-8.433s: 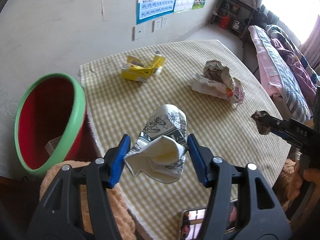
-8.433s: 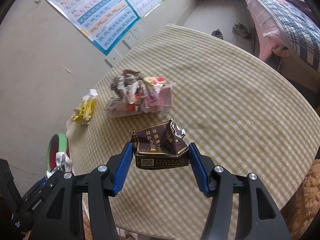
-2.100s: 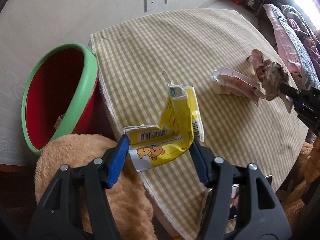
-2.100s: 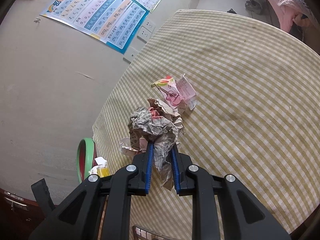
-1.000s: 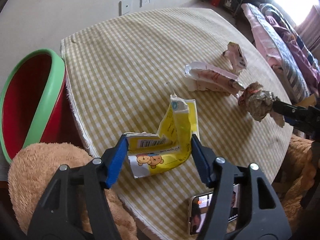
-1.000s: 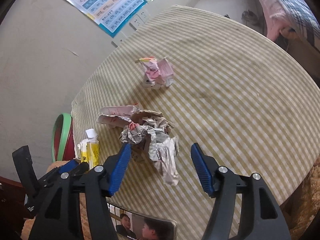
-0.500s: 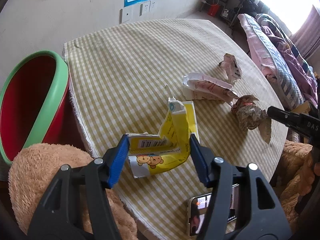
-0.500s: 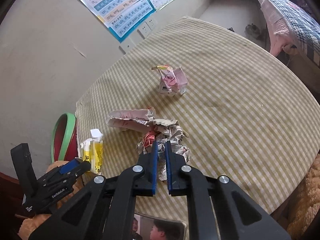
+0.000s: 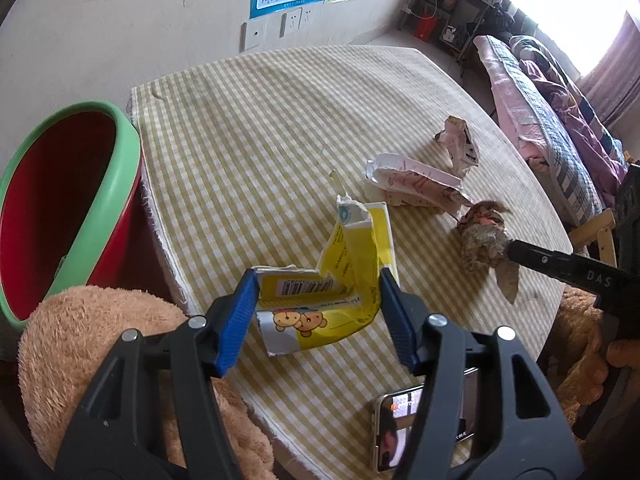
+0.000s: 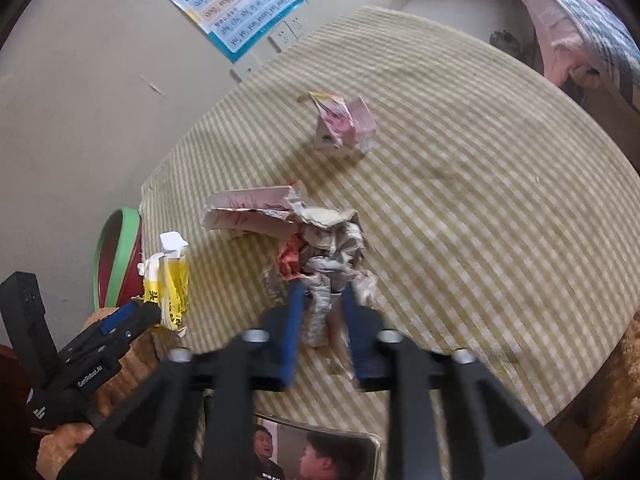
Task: Collect trash
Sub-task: 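Carry the yellow wrapper and crumpled paper over the bucket with both tools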
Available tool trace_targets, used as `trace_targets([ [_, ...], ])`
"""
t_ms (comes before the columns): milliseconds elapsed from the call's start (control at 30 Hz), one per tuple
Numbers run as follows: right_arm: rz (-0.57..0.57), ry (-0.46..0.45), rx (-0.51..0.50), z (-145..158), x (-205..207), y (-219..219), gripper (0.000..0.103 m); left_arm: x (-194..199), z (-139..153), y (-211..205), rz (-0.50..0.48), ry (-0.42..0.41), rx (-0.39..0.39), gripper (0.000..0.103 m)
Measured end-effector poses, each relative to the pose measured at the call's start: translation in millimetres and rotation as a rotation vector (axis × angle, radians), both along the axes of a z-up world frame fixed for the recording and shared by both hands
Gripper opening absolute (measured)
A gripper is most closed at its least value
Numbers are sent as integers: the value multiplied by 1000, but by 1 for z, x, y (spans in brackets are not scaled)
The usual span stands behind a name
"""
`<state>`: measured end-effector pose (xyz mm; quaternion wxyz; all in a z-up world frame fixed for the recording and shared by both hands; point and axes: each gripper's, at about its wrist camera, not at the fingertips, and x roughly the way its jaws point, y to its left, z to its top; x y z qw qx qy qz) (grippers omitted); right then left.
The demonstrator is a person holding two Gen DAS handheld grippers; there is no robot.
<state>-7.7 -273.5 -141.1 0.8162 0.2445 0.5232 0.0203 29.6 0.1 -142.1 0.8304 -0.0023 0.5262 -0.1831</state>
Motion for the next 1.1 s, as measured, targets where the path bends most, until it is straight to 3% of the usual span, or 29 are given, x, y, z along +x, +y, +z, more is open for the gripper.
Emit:
trace_targets([
  [233, 14, -98, -31, 34, -5, 11, 1, -1, 34, 20, 70, -75, -65, 58],
  [500, 57, -170, -13, 64, 0, 38, 1, 4, 71, 50, 152, -171, -70, 58],
  [733, 135, -221, -4, 87, 15, 74, 1, 6, 85, 71, 206, -215, -35, 58],
  [1100, 295, -240, 16, 99, 45, 146, 1, 8, 87, 112, 299, -234, -14, 58],
])
